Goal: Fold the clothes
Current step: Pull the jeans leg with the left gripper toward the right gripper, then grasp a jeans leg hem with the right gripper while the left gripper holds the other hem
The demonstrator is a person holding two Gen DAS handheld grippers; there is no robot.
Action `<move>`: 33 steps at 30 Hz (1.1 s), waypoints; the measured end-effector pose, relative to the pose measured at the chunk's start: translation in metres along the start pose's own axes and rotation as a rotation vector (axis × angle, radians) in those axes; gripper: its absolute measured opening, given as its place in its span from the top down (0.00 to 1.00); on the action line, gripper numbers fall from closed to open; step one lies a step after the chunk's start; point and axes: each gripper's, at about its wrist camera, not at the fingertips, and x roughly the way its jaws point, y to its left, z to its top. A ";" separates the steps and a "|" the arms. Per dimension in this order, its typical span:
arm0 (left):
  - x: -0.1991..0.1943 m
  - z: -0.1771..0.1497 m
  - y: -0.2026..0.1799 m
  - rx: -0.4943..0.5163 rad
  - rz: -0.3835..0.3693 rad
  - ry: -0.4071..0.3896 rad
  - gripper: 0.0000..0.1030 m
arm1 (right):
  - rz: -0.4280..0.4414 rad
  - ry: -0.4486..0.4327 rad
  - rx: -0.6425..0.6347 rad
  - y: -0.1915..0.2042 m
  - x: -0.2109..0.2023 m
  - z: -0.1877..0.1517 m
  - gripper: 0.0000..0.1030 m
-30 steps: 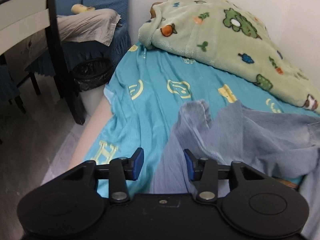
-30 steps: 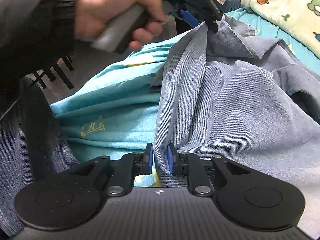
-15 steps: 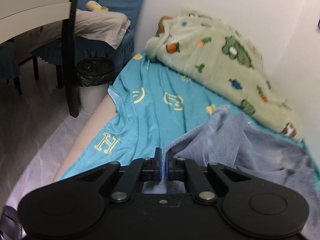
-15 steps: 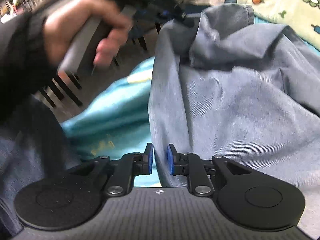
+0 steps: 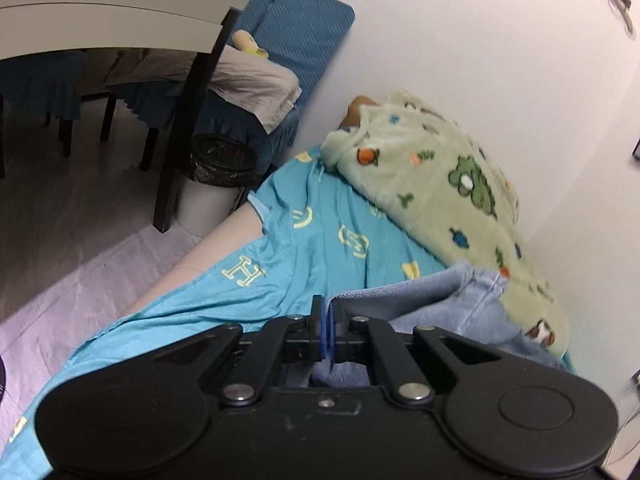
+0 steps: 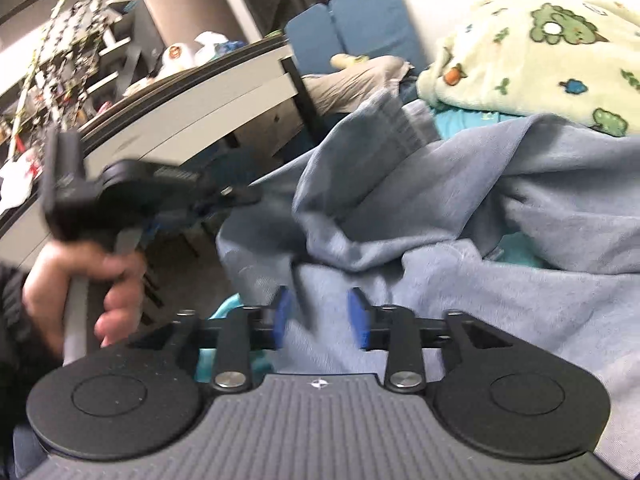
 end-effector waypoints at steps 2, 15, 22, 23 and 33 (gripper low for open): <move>-0.003 0.000 0.000 0.018 0.000 -0.016 0.99 | -0.017 -0.015 0.025 -0.002 0.007 0.012 0.47; 0.023 -0.008 0.015 0.046 -0.002 0.011 0.99 | -0.081 0.010 0.245 -0.036 0.107 0.093 0.39; 0.032 -0.012 0.015 0.048 -0.016 0.052 0.99 | -0.094 0.032 0.284 -0.039 0.134 0.105 0.65; 0.033 -0.012 0.015 0.048 -0.018 0.054 0.99 | -0.099 0.027 0.295 -0.040 0.135 0.105 0.90; 0.035 -0.015 0.012 0.079 -0.012 0.068 0.98 | -0.257 -0.101 0.338 -0.054 0.061 0.075 0.96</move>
